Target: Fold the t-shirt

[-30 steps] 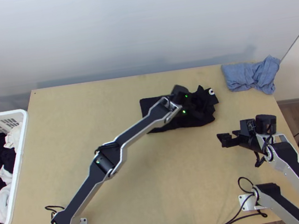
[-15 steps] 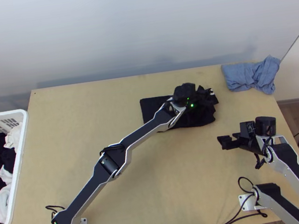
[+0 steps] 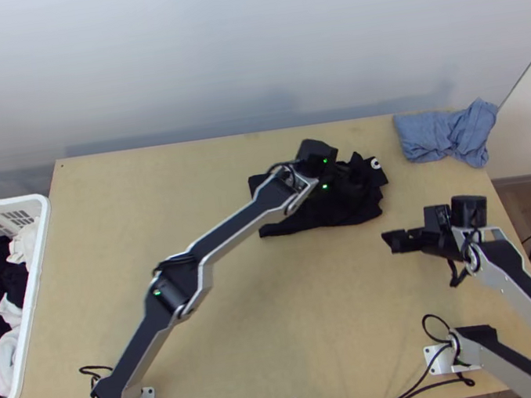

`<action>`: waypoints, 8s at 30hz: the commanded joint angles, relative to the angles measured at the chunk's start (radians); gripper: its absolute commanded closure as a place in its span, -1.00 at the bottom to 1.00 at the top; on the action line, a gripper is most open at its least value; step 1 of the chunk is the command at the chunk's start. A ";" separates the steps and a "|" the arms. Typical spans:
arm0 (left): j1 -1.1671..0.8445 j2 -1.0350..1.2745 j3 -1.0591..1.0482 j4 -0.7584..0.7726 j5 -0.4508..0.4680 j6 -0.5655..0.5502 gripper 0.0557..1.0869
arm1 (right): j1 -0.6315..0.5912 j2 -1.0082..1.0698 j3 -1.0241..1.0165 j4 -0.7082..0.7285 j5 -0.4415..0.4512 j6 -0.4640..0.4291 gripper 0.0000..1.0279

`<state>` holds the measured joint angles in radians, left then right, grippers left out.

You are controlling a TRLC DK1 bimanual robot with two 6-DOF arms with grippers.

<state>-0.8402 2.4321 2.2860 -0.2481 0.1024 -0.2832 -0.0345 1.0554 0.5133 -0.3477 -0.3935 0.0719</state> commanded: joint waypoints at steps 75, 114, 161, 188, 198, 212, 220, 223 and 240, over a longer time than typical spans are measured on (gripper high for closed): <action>0.300 -0.961 -0.829 -0.399 -0.418 0.424 -0.82 | -0.035 0.887 1.482 -0.185 -0.004 0.137 0.94; 0.348 -1.064 -0.999 -0.316 -0.418 0.386 -0.82 | -0.455 1.229 1.486 -0.109 -0.005 -0.129 0.94; 0.472 -1.180 -1.079 -0.286 -0.418 0.446 -0.82 | -0.574 0.773 1.094 -0.162 -0.019 -0.313 -0.93; 0.711 -1.820 -1.634 -0.146 -0.340 0.251 -0.85 | -0.005 -0.468 0.111 -0.014 0.116 -0.009 -0.93; 0.714 -2.024 -1.876 -0.030 -0.340 0.174 -0.85 | 0.111 -0.782 -0.113 0.088 0.228 0.029 -0.93; 0.707 -2.368 -2.079 -0.025 -0.339 0.205 -0.85 | 0.111 -1.060 -0.268 0.078 0.228 0.011 -0.93; 0.699 -2.395 -2.102 0.009 -0.287 0.205 -0.86 | 0.136 -1.060 -0.306 0.076 0.225 0.002 -0.93; 0.704 -2.415 -2.149 0.079 -0.287 0.207 -0.87 | 0.142 -1.060 -0.306 0.075 0.225 0.002 -0.93; 0.730 -2.426 -2.228 0.075 -0.282 0.214 -0.90 | 0.062 -1.054 -0.455 0.197 0.229 -0.103 -0.93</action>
<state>-0.1226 0.0025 0.0723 -0.1650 -0.1833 -0.0383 0.0303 -0.0048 0.1211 -0.1726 -0.1646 -0.0086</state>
